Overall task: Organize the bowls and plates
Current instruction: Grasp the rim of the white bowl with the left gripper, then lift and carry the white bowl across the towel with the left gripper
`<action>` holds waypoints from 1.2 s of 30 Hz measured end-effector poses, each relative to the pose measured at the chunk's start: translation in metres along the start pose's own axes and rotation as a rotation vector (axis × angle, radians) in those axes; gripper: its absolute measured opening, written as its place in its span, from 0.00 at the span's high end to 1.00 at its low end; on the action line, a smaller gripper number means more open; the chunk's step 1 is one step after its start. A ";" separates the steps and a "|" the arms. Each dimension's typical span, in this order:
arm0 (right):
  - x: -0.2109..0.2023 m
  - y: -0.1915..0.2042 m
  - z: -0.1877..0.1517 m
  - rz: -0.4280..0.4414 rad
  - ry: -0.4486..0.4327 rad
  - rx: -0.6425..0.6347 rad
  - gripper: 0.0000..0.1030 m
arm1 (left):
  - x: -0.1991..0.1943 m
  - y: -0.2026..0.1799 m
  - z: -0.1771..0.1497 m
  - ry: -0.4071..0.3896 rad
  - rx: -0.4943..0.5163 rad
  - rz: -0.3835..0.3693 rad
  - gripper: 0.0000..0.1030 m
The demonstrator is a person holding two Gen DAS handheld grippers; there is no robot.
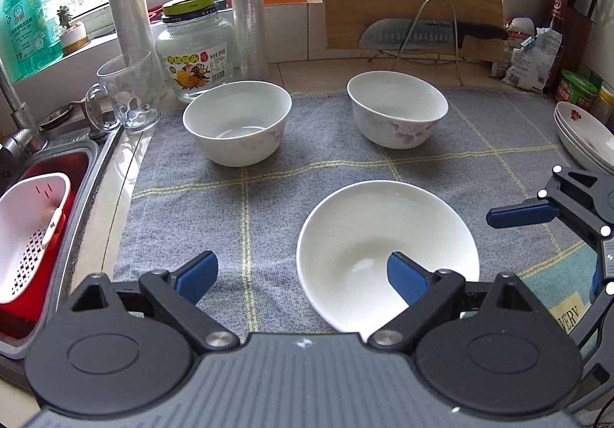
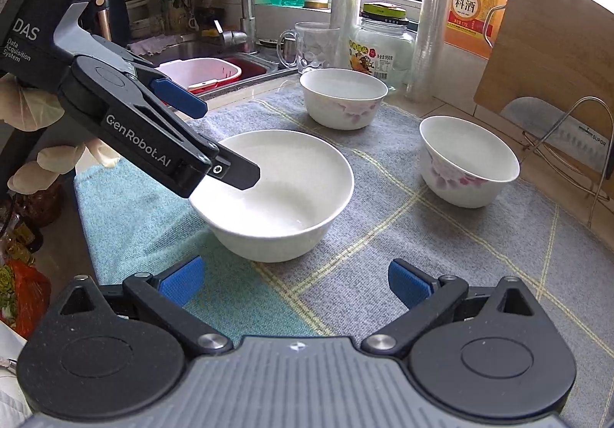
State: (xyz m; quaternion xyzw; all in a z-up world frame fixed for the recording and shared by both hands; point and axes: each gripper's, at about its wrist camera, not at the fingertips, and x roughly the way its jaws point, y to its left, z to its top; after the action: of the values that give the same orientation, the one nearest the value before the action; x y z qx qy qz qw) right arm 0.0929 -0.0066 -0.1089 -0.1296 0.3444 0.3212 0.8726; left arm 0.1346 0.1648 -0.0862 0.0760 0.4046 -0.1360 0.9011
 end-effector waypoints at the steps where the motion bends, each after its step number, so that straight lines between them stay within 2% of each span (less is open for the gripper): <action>1: 0.003 0.002 0.002 -0.003 -0.002 -0.005 0.00 | 0.003 0.001 0.001 0.005 0.003 -0.011 0.14; 7: 0.013 0.006 0.007 0.007 0.000 -0.015 0.01 | 0.014 0.003 0.005 0.033 0.041 -0.064 0.30; 9: 0.015 0.007 0.009 0.006 0.002 -0.018 0.05 | 0.016 0.003 0.007 0.039 0.048 -0.080 0.34; 13: 0.018 0.008 0.010 0.005 0.002 -0.022 0.06 | 0.020 0.003 0.010 0.044 0.063 -0.104 0.37; 15: 0.019 0.008 0.011 0.008 0.001 -0.024 0.13 | 0.021 0.002 0.012 0.049 0.072 -0.117 0.38; 17: 0.019 0.008 0.012 0.023 0.004 -0.025 0.14 | 0.023 0.001 0.012 0.052 0.080 -0.128 0.40; 23: 0.019 0.010 0.013 0.024 0.000 -0.045 0.17 | 0.027 -0.002 0.012 0.066 0.094 -0.162 0.50; 26: 0.018 0.011 0.013 0.041 -0.004 -0.047 0.21 | 0.027 -0.004 0.012 0.068 0.100 -0.161 0.51; 36: 0.018 0.013 0.014 0.032 0.003 -0.051 0.21 | 0.022 -0.006 0.012 0.062 0.104 -0.170 0.51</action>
State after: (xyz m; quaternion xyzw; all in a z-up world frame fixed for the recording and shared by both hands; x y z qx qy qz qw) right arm 0.1017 0.0179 -0.1110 -0.1468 0.3396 0.3434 0.8632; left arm 0.1555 0.1515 -0.0948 0.0924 0.4295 -0.2304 0.8683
